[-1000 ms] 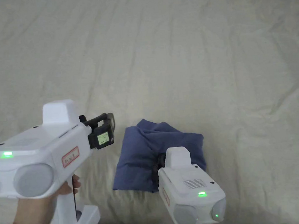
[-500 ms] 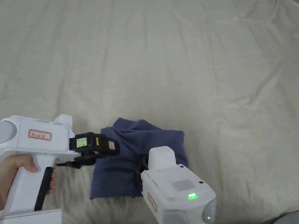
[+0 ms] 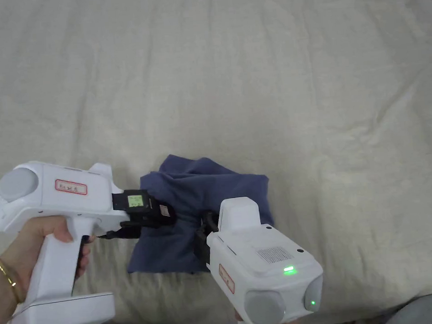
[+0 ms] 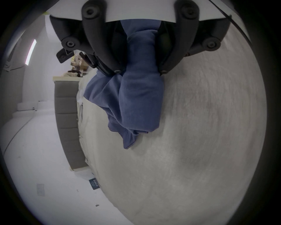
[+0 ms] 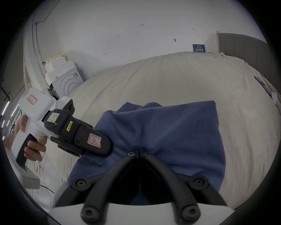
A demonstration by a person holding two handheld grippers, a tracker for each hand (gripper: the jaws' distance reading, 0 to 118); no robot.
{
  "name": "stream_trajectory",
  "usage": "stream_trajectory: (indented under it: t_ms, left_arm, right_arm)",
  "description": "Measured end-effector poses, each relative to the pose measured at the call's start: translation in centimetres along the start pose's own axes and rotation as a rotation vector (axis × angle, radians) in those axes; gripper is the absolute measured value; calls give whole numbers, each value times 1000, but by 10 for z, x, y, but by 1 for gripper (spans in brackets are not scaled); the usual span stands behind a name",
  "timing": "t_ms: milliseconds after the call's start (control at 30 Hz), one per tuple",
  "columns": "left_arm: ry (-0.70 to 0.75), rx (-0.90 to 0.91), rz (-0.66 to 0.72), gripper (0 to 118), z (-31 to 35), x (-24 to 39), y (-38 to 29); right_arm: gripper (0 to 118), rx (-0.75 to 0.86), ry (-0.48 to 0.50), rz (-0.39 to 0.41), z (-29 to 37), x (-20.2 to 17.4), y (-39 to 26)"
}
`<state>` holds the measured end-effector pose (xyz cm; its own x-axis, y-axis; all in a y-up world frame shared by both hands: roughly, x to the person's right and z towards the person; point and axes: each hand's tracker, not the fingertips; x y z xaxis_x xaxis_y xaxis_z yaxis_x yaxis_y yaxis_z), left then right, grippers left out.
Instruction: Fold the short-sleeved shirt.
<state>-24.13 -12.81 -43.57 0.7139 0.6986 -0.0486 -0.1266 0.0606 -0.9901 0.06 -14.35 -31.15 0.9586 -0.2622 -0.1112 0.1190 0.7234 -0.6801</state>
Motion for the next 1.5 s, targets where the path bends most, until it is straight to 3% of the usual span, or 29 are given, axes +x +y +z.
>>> stream_trajectory:
  t_ms: [133,200,333,433,600,800,1100,1200,1267,1333,1367,1500]
  left_arm:
    - [128,28,-55,26,1,30,-7]
    - [125,35,-67,26,9,39,-8]
    - [34,70,-39,25,47,46,-8]
    - [137,137,-107,25,80,52,-9]
    - [263,213,-100,25,149,35,2]
    - [577,310,-45,25,226,-15,31]
    - [1109,416,76,25,265,-110,91]
    - [1295,430,2,36,258,-135,96]
    - [1434,383,-80,67,249,-148,94]
    - [1560,355,-165,91,246,-156,91]
    - [1589,351,-198,97,244,-152,83]
    - [1676,594,-200,98,266,-126,74]
  right_arm:
    - [0,-61,10,-4,0,2,15]
    - [0,-86,26,-8,10,5,32]
    - [0,81,79,36,67,15,74]
    - [0,194,94,67,109,25,105]
    - [0,360,44,138,168,39,144]
    - [0,405,-70,242,199,64,169]
    - [0,411,-228,199,204,98,185]
    - [0,397,-251,177,202,103,183]
    - [0,376,-278,183,200,105,182]
    - [0,363,-293,183,200,127,178]
    - [0,361,-299,178,199,131,178]
    - [0,358,-302,156,198,128,178]
